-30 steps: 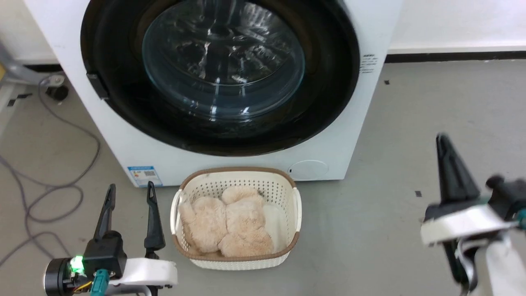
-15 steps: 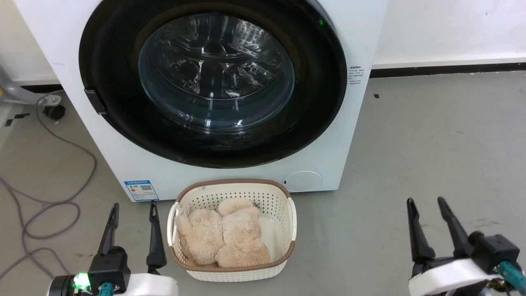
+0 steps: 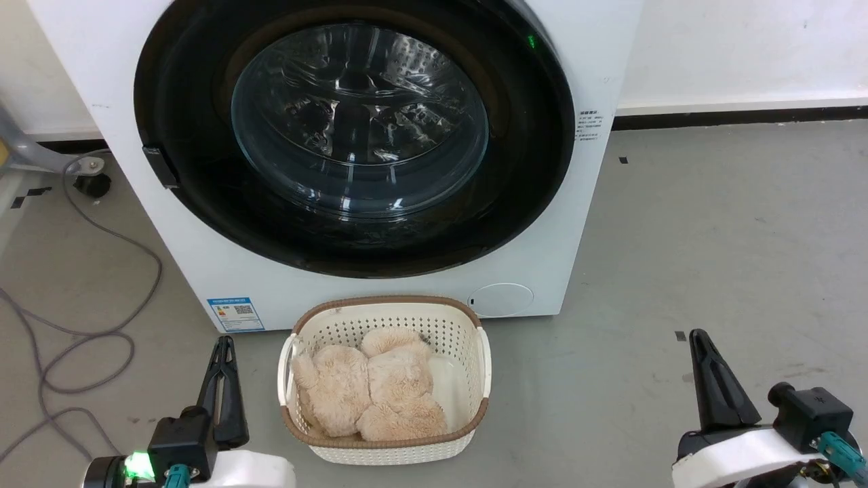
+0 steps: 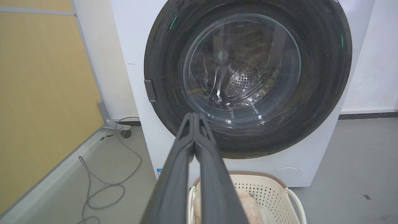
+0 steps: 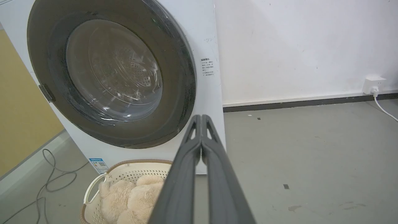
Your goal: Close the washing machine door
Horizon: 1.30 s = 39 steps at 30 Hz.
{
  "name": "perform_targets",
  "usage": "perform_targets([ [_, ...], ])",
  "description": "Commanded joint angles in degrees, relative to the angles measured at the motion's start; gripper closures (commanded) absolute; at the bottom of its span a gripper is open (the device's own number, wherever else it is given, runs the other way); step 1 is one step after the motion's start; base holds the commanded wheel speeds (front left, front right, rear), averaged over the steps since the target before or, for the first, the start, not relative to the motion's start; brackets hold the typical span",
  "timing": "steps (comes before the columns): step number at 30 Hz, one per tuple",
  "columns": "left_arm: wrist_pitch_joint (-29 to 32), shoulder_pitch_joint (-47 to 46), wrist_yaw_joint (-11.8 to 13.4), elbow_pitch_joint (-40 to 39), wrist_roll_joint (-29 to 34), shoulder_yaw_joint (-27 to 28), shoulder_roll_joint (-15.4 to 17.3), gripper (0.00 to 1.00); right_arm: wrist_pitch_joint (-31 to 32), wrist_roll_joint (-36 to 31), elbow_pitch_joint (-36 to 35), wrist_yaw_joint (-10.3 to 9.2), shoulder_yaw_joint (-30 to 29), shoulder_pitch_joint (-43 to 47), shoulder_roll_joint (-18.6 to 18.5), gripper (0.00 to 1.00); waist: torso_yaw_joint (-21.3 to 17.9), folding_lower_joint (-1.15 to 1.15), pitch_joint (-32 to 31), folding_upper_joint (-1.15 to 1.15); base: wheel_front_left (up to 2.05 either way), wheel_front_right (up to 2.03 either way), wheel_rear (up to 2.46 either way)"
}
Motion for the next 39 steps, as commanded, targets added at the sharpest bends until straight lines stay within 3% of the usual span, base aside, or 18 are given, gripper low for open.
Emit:
perform_targets([
  [1, 0.3, -0.2, -0.4, -0.1, 0.0, 0.0, 0.0, 1.0, 0.2, -0.5, -0.5, 0.0, 0.1, 0.2, 0.0, 1.0, 0.0, 0.01, 0.0, 0.0, 0.0, 0.0, 0.0],
  [39, 4.7, -1.0, -2.5, -0.5, 0.2, 0.0, -0.1, 1.0, 4.7, -3.8, -3.8, -0.02, 0.6, 0.8, 0.1, 1.0, 1.5, 0.01, -0.1, 0.0, 0.0, 0.0, 0.0],
])
